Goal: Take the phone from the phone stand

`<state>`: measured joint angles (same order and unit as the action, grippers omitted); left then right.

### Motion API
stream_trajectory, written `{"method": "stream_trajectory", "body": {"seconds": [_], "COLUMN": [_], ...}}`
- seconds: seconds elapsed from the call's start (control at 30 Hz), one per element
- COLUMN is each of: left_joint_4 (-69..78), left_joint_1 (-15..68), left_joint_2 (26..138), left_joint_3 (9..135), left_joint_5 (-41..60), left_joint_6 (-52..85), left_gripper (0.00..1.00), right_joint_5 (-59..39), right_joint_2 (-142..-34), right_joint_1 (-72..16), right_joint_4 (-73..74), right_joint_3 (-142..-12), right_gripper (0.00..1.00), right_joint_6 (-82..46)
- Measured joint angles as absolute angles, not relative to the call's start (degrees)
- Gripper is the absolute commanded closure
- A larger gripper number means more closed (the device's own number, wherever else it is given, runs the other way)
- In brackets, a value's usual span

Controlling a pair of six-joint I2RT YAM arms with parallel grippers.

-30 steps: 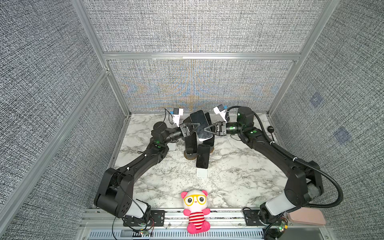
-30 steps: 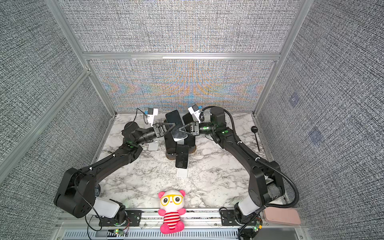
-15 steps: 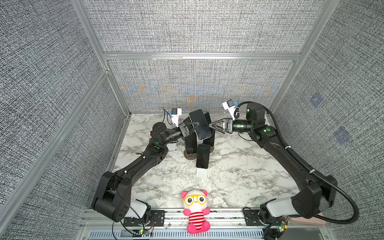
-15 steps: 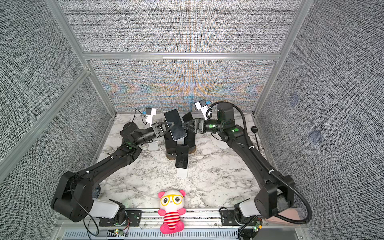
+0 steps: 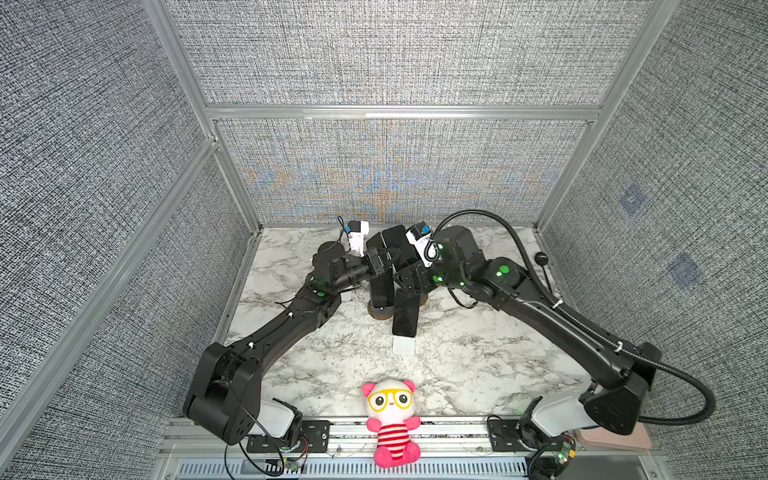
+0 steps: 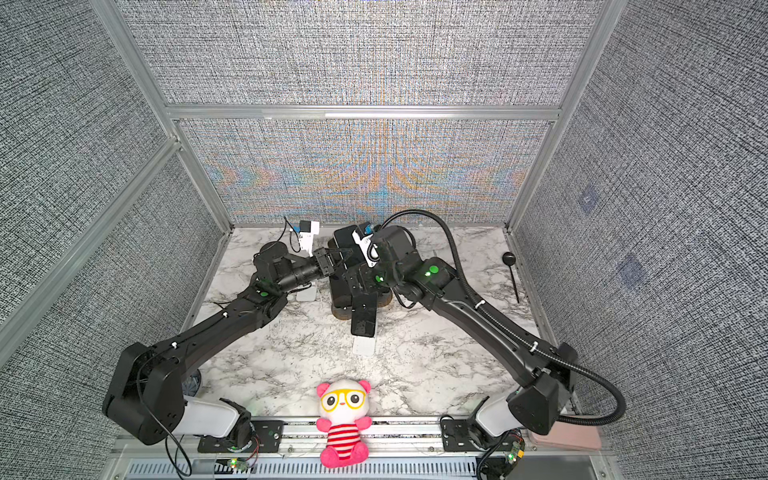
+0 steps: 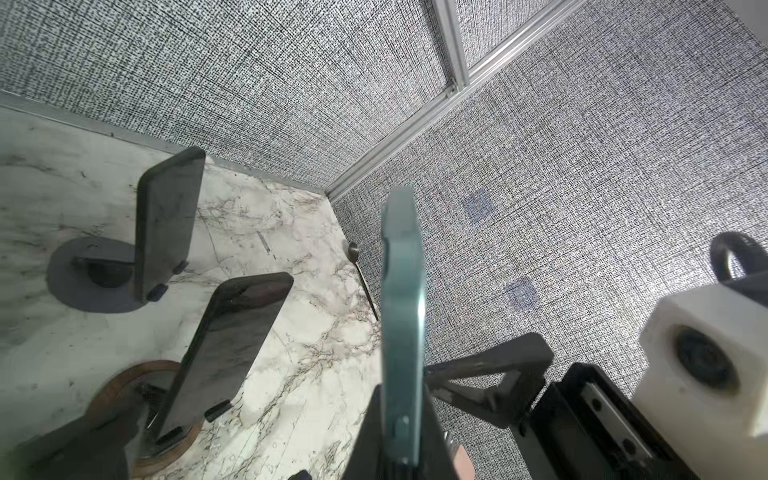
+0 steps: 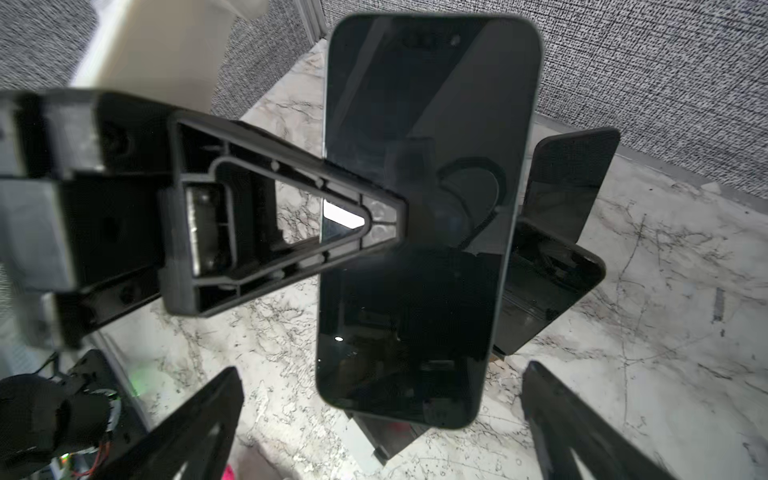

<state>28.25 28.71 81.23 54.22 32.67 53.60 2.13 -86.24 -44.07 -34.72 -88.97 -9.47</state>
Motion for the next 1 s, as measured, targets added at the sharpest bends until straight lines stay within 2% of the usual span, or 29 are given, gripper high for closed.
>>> {"method": "stream_trajectory", "body": {"seconds": [0.13, 0.37, 0.5, 0.57, 0.7, 0.73, 0.77, 0.87, 1.0], "left_joint_4": [28.3, 28.3, 28.6, 28.8, 30.5, 30.9, 31.3, 31.5, 30.3], "left_joint_1": [29.0, 29.0, 29.0, 29.0, 29.1, 29.1, 29.1, 29.0, 28.8], "left_joint_2": [81.1, 80.9, 80.9, 80.9, 80.9, 80.9, 80.9, 80.1, 77.8], "left_joint_3": [54.2, 54.0, 53.8, 53.7, 53.3, 53.3, 53.3, 53.3, 53.4], "left_joint_5": [32.6, 32.2, 31.9, 31.9, 32.2, 32.6, 32.8, 33.0, 32.9], "left_joint_6": [53.6, 53.6, 53.6, 53.6, 53.7, 54.2, 54.1, 53.8, 52.0], "left_gripper": [1.00, 1.00, 1.00, 0.99, 0.72, 0.62, 0.53, 0.35, 0.25], "right_joint_5": [6.7, 9.5, 10.3, 10.8, 11.1, 11.3, 11.4, 11.8, 13.4], "right_joint_2": [-89.6, -91.4, -91.3, -91.0, -90.6, -90.3, -90.0, -88.5, -84.4], "right_joint_1": [-45.2, -46.1, -46.5, -46.5, -46.5, -46.5, -46.4, -46.2, -44.8], "right_joint_4": [-35.4, -34.4, -33.5, -33.3, -33.1, -33.2, -33.5, -34.0, -34.3], "right_joint_3": [-91.5, -91.7, -91.2, -91.0, -90.7, -90.6, -90.5, -90.1, -87.9], "right_gripper": [0.11, 0.35, 0.43, 0.51, 0.67, 0.70, 0.72, 0.75, 0.88], "right_joint_6": [-9.1, -8.5, -8.9, -9.1, -8.9, -8.9, -9.0, -9.2, -10.2]}}
